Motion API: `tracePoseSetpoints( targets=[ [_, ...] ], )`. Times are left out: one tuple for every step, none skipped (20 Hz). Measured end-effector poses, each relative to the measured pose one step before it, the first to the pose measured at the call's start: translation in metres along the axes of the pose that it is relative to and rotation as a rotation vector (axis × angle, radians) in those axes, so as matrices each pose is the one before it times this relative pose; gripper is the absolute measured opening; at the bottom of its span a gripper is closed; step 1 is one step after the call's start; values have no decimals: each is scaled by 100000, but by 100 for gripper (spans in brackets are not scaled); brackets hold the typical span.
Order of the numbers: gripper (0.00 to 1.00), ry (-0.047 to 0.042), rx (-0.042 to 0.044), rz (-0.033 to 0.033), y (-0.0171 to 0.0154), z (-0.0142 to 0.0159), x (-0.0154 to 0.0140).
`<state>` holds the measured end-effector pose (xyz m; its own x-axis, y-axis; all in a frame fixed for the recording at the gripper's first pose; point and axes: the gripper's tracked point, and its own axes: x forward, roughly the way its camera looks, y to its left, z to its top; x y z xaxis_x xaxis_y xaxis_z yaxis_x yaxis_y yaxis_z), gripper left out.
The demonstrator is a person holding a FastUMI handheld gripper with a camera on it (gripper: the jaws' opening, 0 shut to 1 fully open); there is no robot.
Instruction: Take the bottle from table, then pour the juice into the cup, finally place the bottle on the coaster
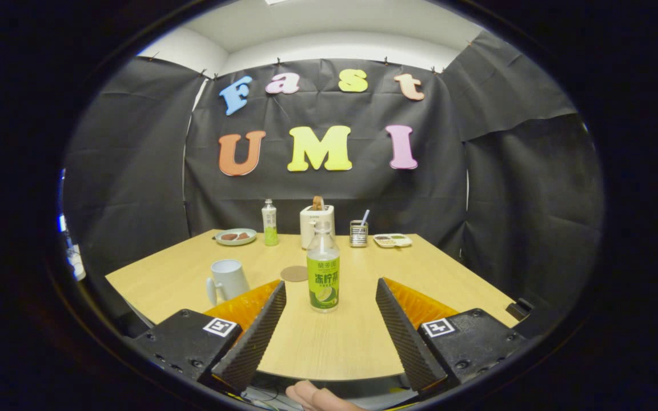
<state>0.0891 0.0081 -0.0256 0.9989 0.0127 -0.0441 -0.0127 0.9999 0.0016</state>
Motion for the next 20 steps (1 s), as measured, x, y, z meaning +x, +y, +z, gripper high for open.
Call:
tracePoseSetpoints(
  targets=[
    [100, -376, -1955, 1687, 503, -109, 967],
    [100, -955, -2208, 994, 335, -191, 1032],
    [100, -1702, -1795, 505, 22, 38, 954],
    [100, -1310, -1720, 751, 188, -88, 1029],
    [100, -364, -1268, 468, 191, -443, 1151],
    [100, -809, -57, 908, 228, -258, 1135],
    [100, 418, 1080, 157, 122, -335, 1196],
    [100, 1897, 1397, -287, -92, -678, 1275],
    [100, 2072, 1231, -781, -209, -480, 1186],
    [100, 1099, 1210, -1404, -370, -192, 1163],
    [100, 1118, 1646, -1229, -341, 56, 967],
    [100, 840, 1542, -136, -164, 113, 1056],
    [100, 2224, 1387, -529, -120, -211, 939],
    [100, 2414, 1653, -31, -143, -163, 912],
    [100, 1169, 1839, 1037, 165, 132, 834],
    [100, 1071, 853, 328, 81, 61, 774],
    [100, 598, 563, -543, -241, 58, 875],
    [99, 76, -296, -218, -55, 30, 774],
    [97, -803, -700, -666, -83, 280, 846],
    [95, -1114, -116, -193, -91, 199, 712]
  ],
)
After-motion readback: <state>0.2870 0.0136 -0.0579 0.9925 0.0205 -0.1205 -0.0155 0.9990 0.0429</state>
